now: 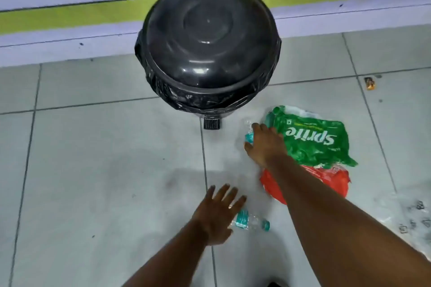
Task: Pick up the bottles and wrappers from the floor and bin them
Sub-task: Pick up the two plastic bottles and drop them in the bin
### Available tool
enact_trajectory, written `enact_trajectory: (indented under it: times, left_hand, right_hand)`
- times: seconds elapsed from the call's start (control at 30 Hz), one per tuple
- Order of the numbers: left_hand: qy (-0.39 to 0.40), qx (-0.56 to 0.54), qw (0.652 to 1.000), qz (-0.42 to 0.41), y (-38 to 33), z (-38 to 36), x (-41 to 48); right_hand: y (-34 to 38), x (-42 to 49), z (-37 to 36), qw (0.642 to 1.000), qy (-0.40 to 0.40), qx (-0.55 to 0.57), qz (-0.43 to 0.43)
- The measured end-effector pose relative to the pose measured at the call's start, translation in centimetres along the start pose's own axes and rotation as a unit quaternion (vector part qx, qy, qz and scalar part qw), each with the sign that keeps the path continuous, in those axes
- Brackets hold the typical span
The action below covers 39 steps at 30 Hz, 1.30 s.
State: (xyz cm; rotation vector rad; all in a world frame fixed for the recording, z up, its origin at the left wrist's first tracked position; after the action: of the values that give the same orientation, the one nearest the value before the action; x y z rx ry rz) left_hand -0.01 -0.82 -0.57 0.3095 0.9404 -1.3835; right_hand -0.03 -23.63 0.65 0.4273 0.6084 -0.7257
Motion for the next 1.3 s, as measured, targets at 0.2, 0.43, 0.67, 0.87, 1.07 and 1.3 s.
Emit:
enact_trajectory:
  times: [0.2, 0.43, 0.67, 0.87, 1.07, 1.3]
  left_hand:
    - [-0.007, 0.041, 0.998, -0.036, 0.3, -4.0, 4.4]
    - [-0.063, 0.094, 0.992, -0.054, 0.4, -3.9, 3.7]
    - [-0.117, 0.036, 0.992, -0.008, -1.4, 7.1, -8.9]
    - [-0.210, 0.020, 0.974, 0.076, -3.8, 24.7, -22.1]
    - [-0.300, -0.042, 0.935, 0.186, -9.6, 39.8, -34.5]
    - [-0.345, -0.022, 0.917, 0.200, -14.3, 48.1, -41.7]
  right_hand:
    - [-0.4, 5.2, -2.4, 0.996, -0.040, -0.066, -0.043]
    - [0.6, 4.3, -3.3, 0.994, -0.081, 0.015, -0.069]
    - [1.1, -8.7, 6.6, 0.957, -0.115, 0.239, -0.117]
    - [0.9, -23.0, 22.8, 0.944, -0.141, 0.289, -0.073]
    - [-1.4, -35.6, 37.3, 0.938, -0.131, 0.319, 0.028]
    - [-2.9, -44.1, 48.0, 0.948, -0.165, 0.262, 0.075]
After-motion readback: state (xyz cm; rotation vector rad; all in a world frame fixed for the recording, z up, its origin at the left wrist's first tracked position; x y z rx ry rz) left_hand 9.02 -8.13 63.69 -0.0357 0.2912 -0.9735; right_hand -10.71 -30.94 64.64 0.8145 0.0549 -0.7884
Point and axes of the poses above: each hand's wrist, its own x-axis towards the middle knuckle, its own z-axis out of the back of the hand, y = z × x, the point moved 1 cm from there along x, towards the middle knuckle, and after that the axes turned 12 degrees about y, right-handed, at the moved point
